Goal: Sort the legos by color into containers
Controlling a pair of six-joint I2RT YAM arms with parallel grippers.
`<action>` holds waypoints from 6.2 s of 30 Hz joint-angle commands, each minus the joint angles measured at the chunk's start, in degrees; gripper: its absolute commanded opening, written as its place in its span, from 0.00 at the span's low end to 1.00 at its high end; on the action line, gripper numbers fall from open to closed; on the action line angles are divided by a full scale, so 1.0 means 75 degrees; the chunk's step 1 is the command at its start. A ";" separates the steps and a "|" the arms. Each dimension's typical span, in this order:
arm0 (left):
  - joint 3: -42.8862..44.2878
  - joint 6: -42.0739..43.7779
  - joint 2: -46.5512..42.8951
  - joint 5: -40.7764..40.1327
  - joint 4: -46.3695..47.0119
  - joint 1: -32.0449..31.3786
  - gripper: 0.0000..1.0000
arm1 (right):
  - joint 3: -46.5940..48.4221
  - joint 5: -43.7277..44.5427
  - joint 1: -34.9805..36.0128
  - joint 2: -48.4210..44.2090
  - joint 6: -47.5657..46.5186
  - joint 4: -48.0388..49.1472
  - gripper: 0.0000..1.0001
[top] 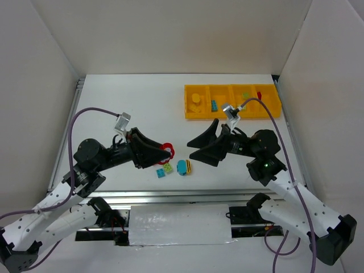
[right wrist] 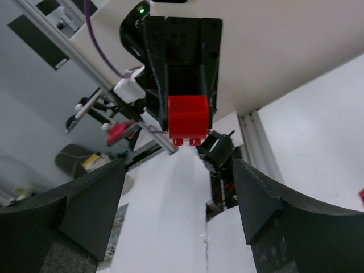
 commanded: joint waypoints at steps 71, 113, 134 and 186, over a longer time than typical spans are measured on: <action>0.1366 0.0136 -0.1110 -0.5501 -0.3903 0.0013 1.00 | 0.0529 0.5090 0.0321 0.1847 -0.0225 -0.2607 0.00; 0.1063 0.2423 -0.2060 -0.5324 -0.6600 0.0025 0.99 | 1.0150 0.6953 -0.6400 1.0017 -0.1303 -0.7941 0.78; 0.1239 0.0699 -0.2059 -0.8011 -0.7831 0.0095 1.00 | 0.5203 0.8347 0.2317 0.6588 -0.2428 -0.7472 1.00; 0.0795 0.0793 -0.2786 -0.7017 -0.6919 0.0060 1.00 | 0.8605 0.9447 0.2952 0.9667 -0.2090 -0.7825 0.00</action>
